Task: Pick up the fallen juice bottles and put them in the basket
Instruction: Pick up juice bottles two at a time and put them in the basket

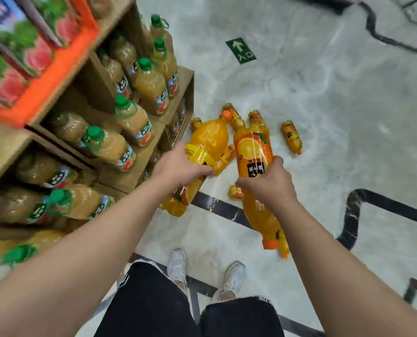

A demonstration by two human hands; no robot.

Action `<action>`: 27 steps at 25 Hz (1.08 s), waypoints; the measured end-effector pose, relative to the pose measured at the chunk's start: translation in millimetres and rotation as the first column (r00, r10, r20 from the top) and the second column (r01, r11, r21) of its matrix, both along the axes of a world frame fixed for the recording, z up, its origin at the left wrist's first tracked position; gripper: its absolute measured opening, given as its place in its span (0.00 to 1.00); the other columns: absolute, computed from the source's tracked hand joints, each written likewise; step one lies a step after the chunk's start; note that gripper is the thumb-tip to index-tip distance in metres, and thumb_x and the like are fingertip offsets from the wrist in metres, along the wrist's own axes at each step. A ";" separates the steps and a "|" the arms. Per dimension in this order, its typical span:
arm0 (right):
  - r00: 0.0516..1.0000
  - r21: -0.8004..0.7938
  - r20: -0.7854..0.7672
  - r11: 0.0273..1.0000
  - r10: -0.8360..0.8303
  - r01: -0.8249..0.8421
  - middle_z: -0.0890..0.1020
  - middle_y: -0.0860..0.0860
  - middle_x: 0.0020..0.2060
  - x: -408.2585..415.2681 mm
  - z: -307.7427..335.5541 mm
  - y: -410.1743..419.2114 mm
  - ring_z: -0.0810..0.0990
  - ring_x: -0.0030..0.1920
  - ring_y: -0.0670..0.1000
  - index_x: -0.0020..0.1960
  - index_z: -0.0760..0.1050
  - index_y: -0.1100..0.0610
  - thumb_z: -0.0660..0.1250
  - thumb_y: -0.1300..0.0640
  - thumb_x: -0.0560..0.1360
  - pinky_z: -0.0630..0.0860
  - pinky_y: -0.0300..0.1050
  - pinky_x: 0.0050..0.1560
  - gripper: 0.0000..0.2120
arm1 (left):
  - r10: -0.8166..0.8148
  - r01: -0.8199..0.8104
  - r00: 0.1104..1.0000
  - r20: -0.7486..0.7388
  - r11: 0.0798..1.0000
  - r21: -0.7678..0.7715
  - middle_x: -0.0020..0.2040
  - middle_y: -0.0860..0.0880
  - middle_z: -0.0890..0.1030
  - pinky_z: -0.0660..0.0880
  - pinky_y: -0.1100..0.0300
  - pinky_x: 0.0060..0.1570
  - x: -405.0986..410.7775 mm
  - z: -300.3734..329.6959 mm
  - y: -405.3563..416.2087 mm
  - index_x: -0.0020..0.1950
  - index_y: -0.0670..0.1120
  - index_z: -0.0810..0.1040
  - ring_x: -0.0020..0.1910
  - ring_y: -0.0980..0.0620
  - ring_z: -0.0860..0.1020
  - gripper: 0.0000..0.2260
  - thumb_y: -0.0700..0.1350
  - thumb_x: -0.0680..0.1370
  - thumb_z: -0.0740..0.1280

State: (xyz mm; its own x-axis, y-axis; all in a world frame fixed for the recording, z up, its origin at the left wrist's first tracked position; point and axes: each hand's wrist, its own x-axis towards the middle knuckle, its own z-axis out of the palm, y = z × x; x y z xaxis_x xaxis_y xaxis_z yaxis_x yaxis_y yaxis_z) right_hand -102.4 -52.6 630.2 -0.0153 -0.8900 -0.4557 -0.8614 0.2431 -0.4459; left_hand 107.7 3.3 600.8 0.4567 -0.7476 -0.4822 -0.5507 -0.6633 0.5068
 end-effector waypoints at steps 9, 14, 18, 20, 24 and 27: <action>0.969 -0.104 0.152 0.978 0.196 -0.182 0.78 0.55 0.59 33.3 169.2 94.2 0.79 0.59 0.61 0.69 0.65 0.54 0.82 0.42 0.60 0.79 0.56 0.55 0.45 | 0.274 -0.284 0.958 -0.082 0.944 -0.169 0.58 0.49 0.78 0.77 0.44 0.58 -4.9 175.6 128.5 0.65 0.54 0.69 0.57 0.42 0.78 0.43 0.71 0.56 0.77; 0.887 -0.162 0.172 0.901 0.428 -0.403 0.78 0.53 0.54 56.9 204.2 150.9 0.79 0.52 0.58 0.66 0.66 0.54 0.81 0.43 0.60 0.79 0.55 0.50 0.42 | 0.497 -0.515 0.857 -0.136 0.830 -0.213 0.56 0.51 0.78 0.79 0.44 0.56 -13.3 214.9 227.9 0.65 0.55 0.69 0.54 0.45 0.79 0.41 0.68 0.58 0.78; 0.761 -0.132 0.162 0.778 0.628 -0.614 0.77 0.52 0.53 90.9 216.1 220.7 0.78 0.54 0.58 0.65 0.65 0.52 0.80 0.42 0.60 0.79 0.54 0.51 0.41 | 0.673 -0.682 0.730 -0.120 0.703 -0.201 0.59 0.51 0.77 0.78 0.44 0.58 -9.0 228.9 331.2 0.70 0.55 0.67 0.57 0.44 0.78 0.47 0.69 0.56 0.78; 0.674 -0.115 0.169 0.693 0.719 -0.711 0.76 0.52 0.53 112.2 220.3 261.7 0.76 0.51 0.58 0.65 0.64 0.52 0.80 0.42 0.61 0.76 0.52 0.49 0.40 | 0.752 -0.761 0.646 -0.132 0.619 -0.196 0.60 0.50 0.77 0.78 0.45 0.58 -1.2 232.6 386.1 0.70 0.54 0.68 0.58 0.44 0.77 0.47 0.68 0.56 0.80; 0.511 -0.094 0.134 0.524 0.849 -0.847 0.76 0.52 0.53 159.4 230.2 344.2 0.79 0.55 0.61 0.65 0.64 0.53 0.81 0.42 0.61 0.76 0.53 0.51 0.41 | 0.855 -0.858 0.495 -0.151 0.454 -0.242 0.52 0.51 0.79 0.77 0.52 0.51 15.1 244.8 487.1 0.60 0.55 0.73 0.52 0.46 0.78 0.34 0.63 0.60 0.82; 0.374 -0.091 0.118 0.385 0.920 -0.918 0.77 0.53 0.55 210.4 239.1 425.7 0.79 0.57 0.61 0.66 0.63 0.53 0.80 0.41 0.62 0.77 0.54 0.53 0.41 | 0.921 -0.913 0.369 -0.122 0.334 -0.236 0.56 0.49 0.77 0.75 0.52 0.52 38.6 254.2 572.4 0.69 0.52 0.71 0.54 0.45 0.77 0.43 0.65 0.59 0.81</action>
